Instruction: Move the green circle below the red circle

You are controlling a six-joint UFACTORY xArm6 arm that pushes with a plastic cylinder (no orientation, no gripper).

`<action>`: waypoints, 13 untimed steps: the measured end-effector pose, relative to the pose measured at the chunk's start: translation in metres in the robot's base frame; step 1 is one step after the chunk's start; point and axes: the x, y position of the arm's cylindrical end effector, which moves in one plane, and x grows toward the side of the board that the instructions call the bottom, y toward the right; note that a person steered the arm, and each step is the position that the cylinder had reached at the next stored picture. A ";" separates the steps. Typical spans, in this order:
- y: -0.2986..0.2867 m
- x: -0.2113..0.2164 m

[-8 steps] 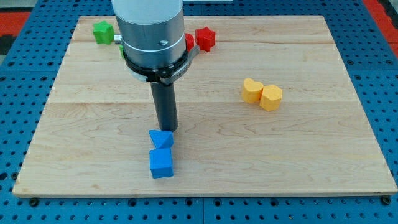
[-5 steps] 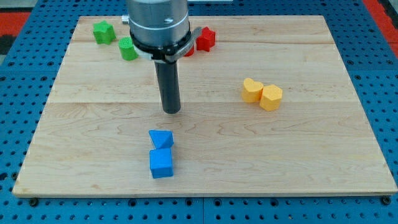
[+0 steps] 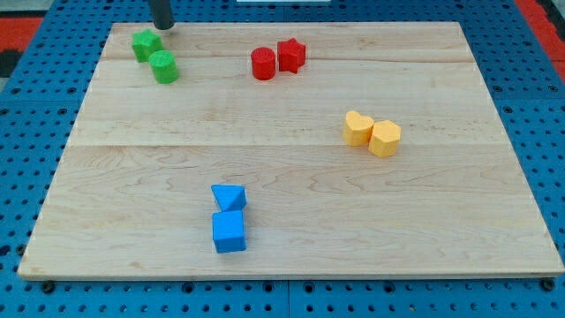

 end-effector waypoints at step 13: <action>0.120 0.160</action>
